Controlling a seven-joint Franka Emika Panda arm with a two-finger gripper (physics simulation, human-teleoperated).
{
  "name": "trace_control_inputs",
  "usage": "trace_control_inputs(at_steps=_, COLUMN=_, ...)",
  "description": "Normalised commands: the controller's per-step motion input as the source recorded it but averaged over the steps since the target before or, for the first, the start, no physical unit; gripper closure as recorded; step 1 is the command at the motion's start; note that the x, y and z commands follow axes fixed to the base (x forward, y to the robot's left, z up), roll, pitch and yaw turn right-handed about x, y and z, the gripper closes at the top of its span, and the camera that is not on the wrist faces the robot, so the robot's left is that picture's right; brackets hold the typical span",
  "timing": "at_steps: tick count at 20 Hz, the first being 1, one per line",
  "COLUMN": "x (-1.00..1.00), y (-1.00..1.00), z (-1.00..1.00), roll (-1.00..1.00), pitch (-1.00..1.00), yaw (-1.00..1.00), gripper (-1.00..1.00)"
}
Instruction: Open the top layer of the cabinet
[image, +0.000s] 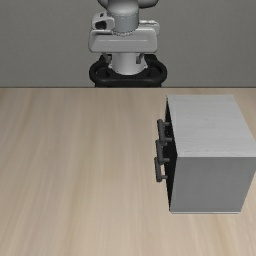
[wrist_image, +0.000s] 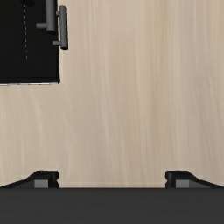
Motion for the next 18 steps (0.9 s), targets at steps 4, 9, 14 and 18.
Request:
trace_control_inputs(at_steps=4, x=1.0, y=0.0, z=0.0, roll=0.0, pitch=0.0, yaw=0.0, gripper=-1.0)
trace_control_inputs(at_steps=9, x=1.0, y=0.0, z=0.0, roll=0.0, pitch=0.0, yaw=0.0, gripper=-1.0)
trace_control_inputs(at_steps=14, x=1.0, y=0.0, z=0.0, roll=0.0, pitch=0.0, yaw=0.0, gripper=-1.0)
trace_control_inputs(at_steps=18, x=1.0, y=0.0, z=0.0, roll=0.0, pitch=0.0, yaw=0.0, gripper=-1.0)
